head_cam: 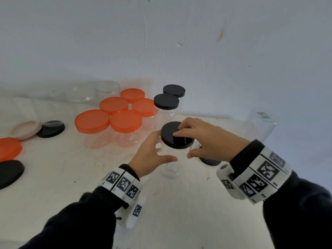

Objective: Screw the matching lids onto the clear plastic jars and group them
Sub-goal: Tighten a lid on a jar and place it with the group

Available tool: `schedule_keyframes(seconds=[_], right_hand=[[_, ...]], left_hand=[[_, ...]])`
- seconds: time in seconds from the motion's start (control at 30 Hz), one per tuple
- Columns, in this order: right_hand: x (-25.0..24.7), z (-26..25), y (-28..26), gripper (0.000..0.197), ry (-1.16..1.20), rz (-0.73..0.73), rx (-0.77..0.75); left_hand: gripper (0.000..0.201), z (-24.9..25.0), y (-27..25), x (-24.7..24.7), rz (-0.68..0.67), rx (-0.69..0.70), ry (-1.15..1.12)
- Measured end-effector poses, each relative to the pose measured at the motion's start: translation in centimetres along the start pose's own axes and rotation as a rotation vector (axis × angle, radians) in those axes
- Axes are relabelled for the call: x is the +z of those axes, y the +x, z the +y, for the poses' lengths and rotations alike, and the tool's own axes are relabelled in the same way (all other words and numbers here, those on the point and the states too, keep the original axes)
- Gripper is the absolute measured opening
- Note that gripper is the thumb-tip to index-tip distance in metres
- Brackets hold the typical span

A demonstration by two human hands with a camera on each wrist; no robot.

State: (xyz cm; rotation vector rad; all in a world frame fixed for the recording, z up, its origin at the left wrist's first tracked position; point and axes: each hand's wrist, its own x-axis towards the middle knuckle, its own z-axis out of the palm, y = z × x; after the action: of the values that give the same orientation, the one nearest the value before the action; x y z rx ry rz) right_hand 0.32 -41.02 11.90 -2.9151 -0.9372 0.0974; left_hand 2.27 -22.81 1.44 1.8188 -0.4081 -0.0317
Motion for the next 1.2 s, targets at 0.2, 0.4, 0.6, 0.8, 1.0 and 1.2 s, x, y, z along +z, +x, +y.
schedule_keyframes(seconds=[0.2,0.4,0.6,0.8,1.0,1.2], right_hand=[[4.4,1.3,1.7,0.053,-0.008,0.424,-0.150],[6.9,2.0,4.5,0.050,0.098,0.602,-0.139],[8.1,1.9,7.0,0.053,0.155,0.668,-0.118],[8.3,2.0,8.0,0.052,0.161,0.692,-0.121],[8.2,2.0,8.3,0.050,0.176,0.669,-0.123],[6.7,1.6,7.2,0.050,0.064,0.533,-0.087]], left_hand=[[0.075,-0.7,0.9,-0.6,0.097,-0.015,0.053],[0.071,-1.2,2.2,-2.0,0.167,-0.032,0.078],[0.068,-1.5,3.0,-2.8,0.212,-0.041,0.076],[0.068,-1.8,3.6,-3.3,0.222,-0.031,0.101],[0.068,-1.9,3.8,-3.4,0.232,-0.032,0.104],[0.068,-1.9,3.8,-3.3,0.235,-0.024,0.137]])
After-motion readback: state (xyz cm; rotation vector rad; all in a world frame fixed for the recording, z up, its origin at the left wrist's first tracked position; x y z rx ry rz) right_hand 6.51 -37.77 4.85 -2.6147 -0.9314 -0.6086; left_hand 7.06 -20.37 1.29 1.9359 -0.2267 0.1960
